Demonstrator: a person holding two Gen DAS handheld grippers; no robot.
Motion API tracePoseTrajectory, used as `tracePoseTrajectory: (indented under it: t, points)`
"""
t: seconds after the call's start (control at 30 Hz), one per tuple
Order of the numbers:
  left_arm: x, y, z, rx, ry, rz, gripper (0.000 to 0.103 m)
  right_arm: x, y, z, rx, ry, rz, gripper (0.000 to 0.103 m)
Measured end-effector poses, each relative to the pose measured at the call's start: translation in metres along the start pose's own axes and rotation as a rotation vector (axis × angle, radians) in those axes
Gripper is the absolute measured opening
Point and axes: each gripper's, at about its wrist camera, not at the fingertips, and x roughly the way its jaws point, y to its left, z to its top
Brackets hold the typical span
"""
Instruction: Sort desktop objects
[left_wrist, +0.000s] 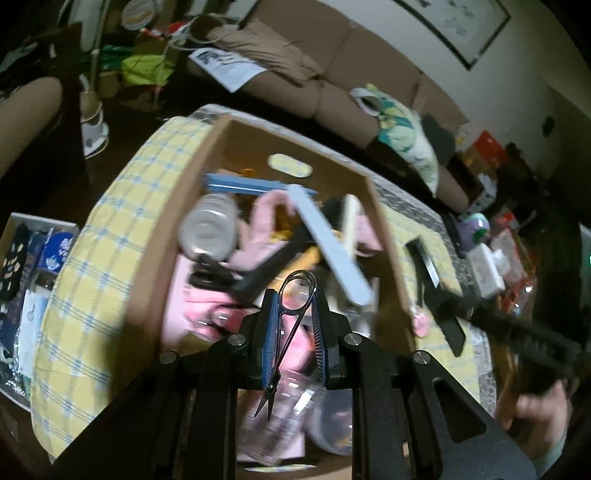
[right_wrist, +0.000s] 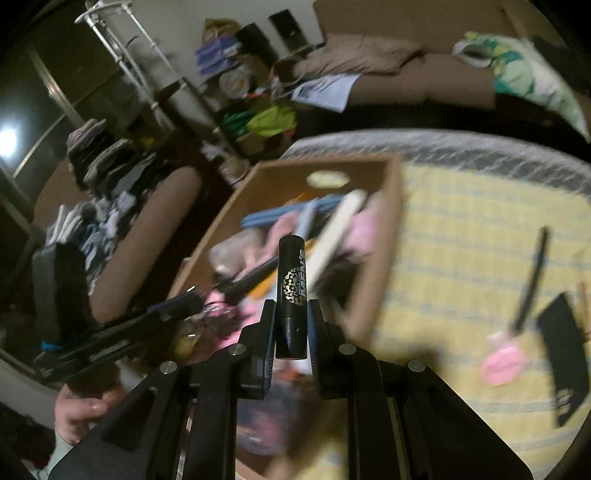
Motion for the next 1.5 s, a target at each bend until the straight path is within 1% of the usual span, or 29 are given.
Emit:
tracePoseTrajectory:
  t: [0.07, 0.17, 0.23, 0.3, 0.33, 0.37, 0.4, 0.43, 0.47, 0.5, 0.57, 0.6, 0.63, 0.67, 0.7, 0.73, 0.77, 0.8, 0.83, 0.87, 0.9, 0.93, 0.97, 1.03, 1.07, 1.27, 1.37, 1.5]
  points:
    - [0.005, 0.011, 0.003, -0.023, 0.008, 0.01, 0.017, 0.02, 0.012, -0.007, 0.017, 0.022, 0.038, 0.015]
    - [0.01, 0.022, 0.003, -0.038, 0.031, 0.022, 0.017, 0.043, 0.029, -0.014, 0.022, 0.046, 0.073, 0.015]
    - [0.011, 0.025, 0.002, -0.042, 0.052, 0.023, 0.017, 0.056, 0.038, -0.017, 0.013, 0.071, 0.072, 0.016]
    - [0.01, 0.027, 0.002, -0.046, 0.049, 0.025, 0.019, 0.065, 0.042, -0.02, 0.01, 0.088, 0.044, 0.019]
    - [0.008, 0.028, 0.003, -0.05, 0.045, 0.02, 0.025, 0.066, 0.041, -0.02, 0.014, 0.088, 0.033, 0.019]
    - [0.006, 0.029, 0.004, -0.059, 0.04, 0.013, 0.035, 0.067, 0.04, -0.019, 0.018, 0.088, 0.03, 0.021]
    - [0.002, 0.03, 0.004, -0.068, 0.029, 0.002, 0.038, 0.065, 0.04, -0.019, 0.019, 0.087, 0.03, 0.027]
    - [-0.002, 0.03, 0.006, -0.074, 0.018, -0.008, 0.043, 0.062, 0.04, -0.019, 0.015, 0.078, 0.023, 0.037]
    - [-0.006, 0.03, 0.007, -0.077, 0.008, -0.018, 0.046, 0.058, 0.04, -0.019, 0.01, 0.068, 0.018, 0.042]
    - [-0.01, 0.028, 0.007, -0.079, -0.001, -0.028, 0.047, 0.053, 0.041, -0.019, 0.004, 0.056, 0.012, 0.05]
    - [-0.015, 0.024, 0.008, -0.072, -0.01, -0.033, 0.052, 0.041, 0.042, -0.021, -0.011, 0.033, -0.005, 0.053]
    - [-0.017, 0.018, 0.006, -0.055, -0.016, -0.027, 0.053, 0.035, 0.041, -0.021, -0.018, 0.025, -0.016, 0.056]
    - [-0.018, 0.014, 0.006, -0.042, -0.018, -0.021, 0.054, 0.029, 0.041, -0.022, -0.026, 0.019, -0.027, 0.061]
    - [-0.019, 0.009, 0.005, -0.025, -0.021, -0.012, 0.056, 0.025, 0.04, -0.022, -0.03, 0.014, -0.036, 0.065]
    - [-0.02, 0.002, 0.003, -0.003, -0.024, -0.004, 0.057, 0.02, 0.039, -0.023, -0.036, 0.006, -0.048, 0.073]
    - [-0.021, -0.004, 0.002, 0.014, -0.027, -0.001, 0.064, 0.015, 0.037, -0.025, -0.039, -0.002, -0.059, 0.081]
    - [-0.023, -0.012, -0.001, 0.035, -0.032, 0.003, 0.07, 0.009, 0.035, -0.026, -0.039, -0.011, -0.069, 0.084]
    - [-0.024, -0.018, -0.003, 0.051, -0.037, 0.007, 0.072, 0.003, 0.031, -0.029, -0.039, -0.02, -0.085, 0.089]
    - [-0.026, -0.023, -0.004, 0.061, -0.04, 0.013, 0.077, -0.001, 0.027, -0.031, -0.037, -0.023, -0.101, 0.093]
    - [-0.027, -0.029, -0.005, 0.073, -0.046, 0.026, 0.084, -0.003, 0.024, -0.032, -0.035, -0.023, -0.119, 0.095]
    - [-0.028, -0.037, -0.007, 0.092, -0.057, 0.058, 0.087, -0.006, 0.02, -0.034, -0.035, -0.021, -0.151, 0.101]
    - [-0.029, -0.041, -0.008, 0.107, -0.063, 0.074, 0.093, -0.009, 0.015, -0.037, -0.046, -0.014, -0.203, 0.103]
    - [-0.031, -0.047, -0.01, 0.129, -0.072, 0.088, 0.097, -0.011, 0.012, -0.038, -0.059, -0.013, -0.235, 0.103]
    - [-0.032, -0.058, -0.012, 0.161, -0.077, 0.094, 0.102, -0.017, 0.003, -0.045, -0.088, -0.017, -0.314, 0.103]
    - [-0.033, -0.065, -0.014, 0.171, -0.077, 0.085, 0.103, -0.022, -0.004, -0.048, -0.083, -0.022, -0.338, 0.103]
    - [-0.031, -0.095, -0.021, 0.218, -0.07, 0.067, 0.103, -0.052, -0.046, -0.062, 0.009, -0.056, -0.369, 0.103]
    - [-0.027, -0.107, -0.026, 0.236, -0.059, 0.052, 0.103, -0.071, -0.067, -0.069, 0.054, -0.083, -0.397, 0.103]
    - [-0.018, -0.13, -0.035, 0.274, -0.042, 0.038, 0.103, -0.095, -0.086, -0.078, 0.085, -0.12, -0.435, 0.103]
